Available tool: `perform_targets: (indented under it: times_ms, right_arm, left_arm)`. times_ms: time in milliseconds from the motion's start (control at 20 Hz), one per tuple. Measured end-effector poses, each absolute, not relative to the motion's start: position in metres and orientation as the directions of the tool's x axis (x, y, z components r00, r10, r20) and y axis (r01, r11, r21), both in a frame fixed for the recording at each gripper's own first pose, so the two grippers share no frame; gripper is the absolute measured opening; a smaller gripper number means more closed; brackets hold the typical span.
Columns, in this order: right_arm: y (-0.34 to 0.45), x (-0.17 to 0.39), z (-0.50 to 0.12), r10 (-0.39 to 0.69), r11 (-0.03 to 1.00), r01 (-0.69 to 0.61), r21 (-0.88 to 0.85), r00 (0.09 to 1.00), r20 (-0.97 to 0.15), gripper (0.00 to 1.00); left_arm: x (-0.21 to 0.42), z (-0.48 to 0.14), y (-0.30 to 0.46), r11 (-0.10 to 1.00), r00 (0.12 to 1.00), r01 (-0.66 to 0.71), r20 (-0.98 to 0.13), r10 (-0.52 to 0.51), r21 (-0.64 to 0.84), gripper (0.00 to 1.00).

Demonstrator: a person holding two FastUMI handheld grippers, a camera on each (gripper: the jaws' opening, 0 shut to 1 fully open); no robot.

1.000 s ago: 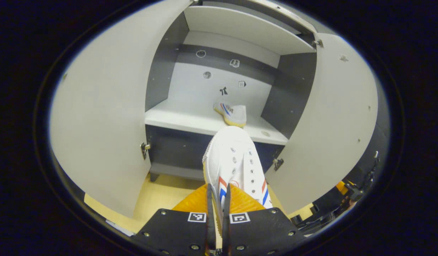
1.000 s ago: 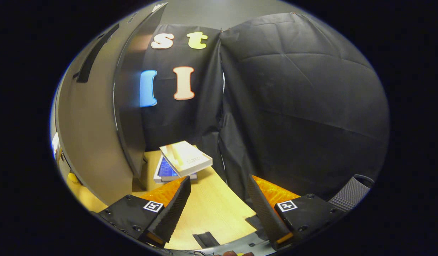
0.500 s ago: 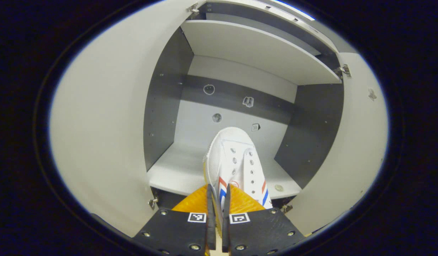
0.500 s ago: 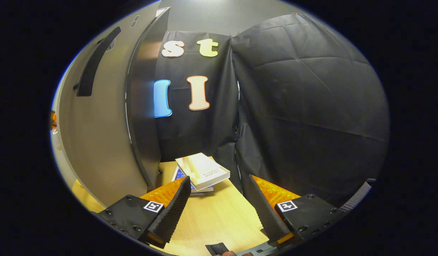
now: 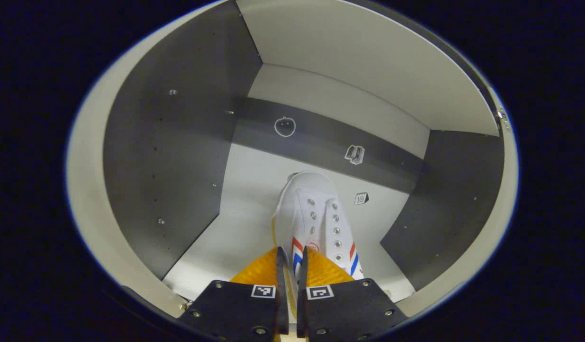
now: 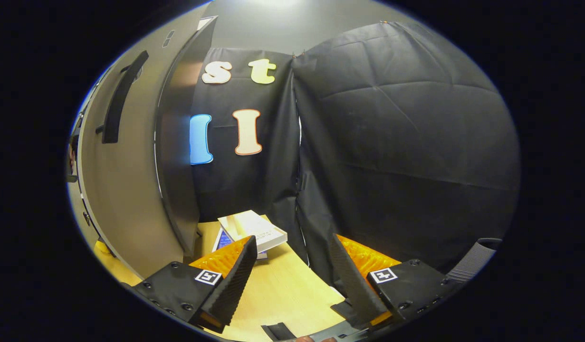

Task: Grab one shoe with the right hand and put it into the shoe cabinet, grab the other shoe with the left hand and put it into the shoe cabinet; then close the right door with the right hand and the left door with the left hand.

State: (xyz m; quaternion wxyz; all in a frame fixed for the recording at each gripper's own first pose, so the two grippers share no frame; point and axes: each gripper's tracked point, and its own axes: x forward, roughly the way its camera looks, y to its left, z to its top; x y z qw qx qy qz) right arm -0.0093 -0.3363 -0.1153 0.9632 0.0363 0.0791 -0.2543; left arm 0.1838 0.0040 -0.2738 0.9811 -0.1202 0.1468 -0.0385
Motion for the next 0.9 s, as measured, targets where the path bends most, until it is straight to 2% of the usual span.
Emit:
perform_targets:
  times_ms: [50, 100, 200, 250, 300, 450, 500, 650, 700, 800, 850, 900]
  right_arm:
    - [-0.336, -0.008, -0.114, -0.481, 0.870, 0.493, 0.034, 0.861, -0.166, 0.97]
    - [-0.336, -0.005, -0.113, -0.479, 0.871, 0.490, 0.035, 0.863, -0.163, 0.92]
    - [-0.338, 0.000, -0.113, -0.472, 0.877, 0.481, 0.019, 0.867, -0.159, 0.92]
    - [-0.340, 0.002, -0.112, -0.473, 0.878, 0.479, 0.006, 0.867, -0.155, 0.97]
    - [-0.342, 0.003, -0.110, -0.473, 0.878, 0.478, -0.004, 0.868, -0.149, 0.97]
    - [-0.346, 0.007, -0.112, -0.477, 0.877, 0.481, -0.010, 0.867, -0.146, 0.92]
    - [-0.347, 0.009, -0.115, -0.477, 0.876, 0.483, -0.004, 0.865, -0.153, 0.97]
    - [-0.349, 0.015, -0.124, -0.470, 0.876, 0.482, 0.021, 0.863, -0.186, 0.98]
    - [-0.350, 0.016, -0.124, -0.472, 0.875, 0.484, 0.025, 0.862, -0.186, 0.98]
    - [-0.353, 0.019, -0.119, -0.476, 0.873, 0.487, 0.025, 0.862, -0.172, 0.98]
    - [-0.354, 0.019, -0.118, -0.479, 0.871, 0.490, 0.024, 0.861, -0.168, 0.98]
    - [-0.354, 0.020, -0.119, -0.482, 0.870, 0.493, 0.026, 0.860, -0.169, 0.97]
  left_arm:
    - [0.183, -0.275, 0.003, 0.967, 0.948, 0.040, -0.295, -0.116, -0.252, 0.08]
    - [0.181, -0.279, 0.003, 0.968, 0.940, 0.034, -0.322, -0.115, -0.247, 0.07]
    - [0.177, -0.283, 0.005, 0.977, 0.921, 0.014, -0.378, -0.096, -0.213, 0.09]
    - [0.175, -0.282, 0.006, 0.979, 0.910, 0.005, -0.405, -0.088, -0.201, 0.11]
    - [0.175, -0.280, 0.006, 0.980, 0.901, -0.002, -0.425, -0.085, -0.201, 0.09]
    - [0.176, -0.279, 0.005, 0.979, 0.891, 0.003, -0.444, -0.096, -0.205, 0.08]
    - [0.177, -0.284, 0.006, 0.981, 0.887, 0.003, -0.453, -0.093, -0.195, 0.09]
    - [0.175, -0.285, 0.002, 0.985, 0.882, -0.001, -0.464, -0.080, -0.173, 0.10]
    - [0.176, -0.284, 0.002, 0.986, 0.883, -0.002, -0.464, -0.077, -0.168, 0.20]
    - [0.176, -0.285, -0.002, 0.985, 0.880, 0.012, -0.467, -0.091, -0.171, 0.20]
    - [0.176, -0.274, -0.004, 0.986, 0.897, 0.016, -0.434, -0.089, -0.168, 0.20]
    - [0.180, -0.262, -0.006, 0.987, 0.916, 0.026, -0.391, -0.088, -0.160, 0.40]
